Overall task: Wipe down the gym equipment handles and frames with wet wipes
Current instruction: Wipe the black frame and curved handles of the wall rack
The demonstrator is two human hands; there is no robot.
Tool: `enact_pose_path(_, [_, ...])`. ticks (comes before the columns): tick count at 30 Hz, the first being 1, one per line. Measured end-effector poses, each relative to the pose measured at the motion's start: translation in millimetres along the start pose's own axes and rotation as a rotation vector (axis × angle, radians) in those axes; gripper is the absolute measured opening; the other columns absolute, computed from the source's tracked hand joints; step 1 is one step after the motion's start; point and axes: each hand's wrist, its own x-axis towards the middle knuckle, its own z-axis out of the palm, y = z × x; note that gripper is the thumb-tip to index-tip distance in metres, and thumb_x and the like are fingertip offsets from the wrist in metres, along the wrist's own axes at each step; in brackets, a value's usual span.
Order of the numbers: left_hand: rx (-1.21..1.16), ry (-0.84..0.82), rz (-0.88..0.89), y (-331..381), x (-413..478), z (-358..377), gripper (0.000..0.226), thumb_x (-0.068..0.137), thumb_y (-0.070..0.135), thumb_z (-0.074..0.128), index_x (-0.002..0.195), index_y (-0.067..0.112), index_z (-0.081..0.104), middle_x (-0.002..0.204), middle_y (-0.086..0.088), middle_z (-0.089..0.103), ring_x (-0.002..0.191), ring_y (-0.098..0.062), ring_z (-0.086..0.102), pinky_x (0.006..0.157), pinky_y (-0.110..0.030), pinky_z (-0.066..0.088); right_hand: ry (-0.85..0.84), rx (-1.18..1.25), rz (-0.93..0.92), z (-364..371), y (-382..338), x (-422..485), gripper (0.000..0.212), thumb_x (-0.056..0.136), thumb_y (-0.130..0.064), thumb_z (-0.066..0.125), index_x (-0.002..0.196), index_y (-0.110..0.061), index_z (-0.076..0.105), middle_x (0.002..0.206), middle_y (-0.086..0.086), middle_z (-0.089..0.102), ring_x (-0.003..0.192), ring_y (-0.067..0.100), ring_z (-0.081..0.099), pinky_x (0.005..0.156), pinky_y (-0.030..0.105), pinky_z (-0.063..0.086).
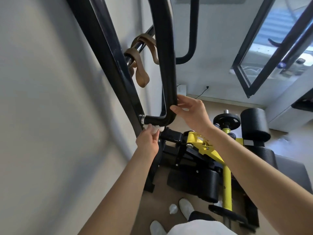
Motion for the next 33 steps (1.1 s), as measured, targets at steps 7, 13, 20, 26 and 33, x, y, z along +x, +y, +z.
enact_pose_path(7, [0.05,-0.196,-0.181,-22,-20,1,0.027,0.097,0.007,0.064,0.122,-0.004,0.064,0.116,-0.019,0.071,0.095,-0.028,0.073,0.065,-0.027,0.062,-0.027,0.015,0.022,-4,-3,-3,0.041,0.092,-0.012,0.072,0.132,-0.02,0.067,0.107,-0.009,0.076,0.094,-0.001,0.072,0.093,0.015,0.052])
enact_pose_path(13, [0.098,-0.393,-0.087,-44,-34,-17,0.032,0.101,0.013,0.059,0.131,0.004,0.061,0.122,-0.014,0.073,0.107,-0.023,0.073,0.083,-0.028,0.061,-0.086,0.064,0.136,-18,24,-50,0.047,0.089,-0.022,0.075,0.133,-0.031,0.063,0.123,-0.016,0.067,0.102,-0.002,0.068,0.085,0.02,0.059])
enact_pose_path(20, [0.219,-0.254,-0.007,-63,-50,-10,0.025,0.092,0.012,0.069,0.117,0.007,0.07,0.113,-0.014,0.075,0.098,-0.02,0.073,0.086,-0.03,0.056,-0.253,-0.097,0.056,-6,52,-70,0.045,0.083,-0.023,0.082,0.124,-0.033,0.067,0.115,-0.018,0.067,0.106,-0.004,0.061,0.09,0.015,0.051])
enact_pose_path(26, [0.458,-0.089,0.199,-58,-49,-4,0.015,0.09,0.01,0.073,0.104,0.013,0.072,0.099,-0.012,0.075,0.09,-0.024,0.074,0.085,-0.038,0.062,-0.339,-0.01,0.171,-31,80,-26,0.029,0.084,-0.01,0.08,0.112,-0.016,0.074,0.095,-0.009,0.073,0.081,0.002,0.069,0.072,0.016,0.056])
enact_pose_path(33, [0.702,-0.042,0.877,-38,-65,26,0.025,0.091,0.017,0.074,0.111,0.031,0.072,0.106,0.015,0.075,0.102,-0.009,0.069,0.088,-0.015,0.054,-0.337,0.485,0.443,-37,110,35,0.029,0.087,-0.008,0.075,0.115,-0.009,0.072,0.11,0.016,0.071,0.093,0.027,0.072,0.083,0.037,0.062])
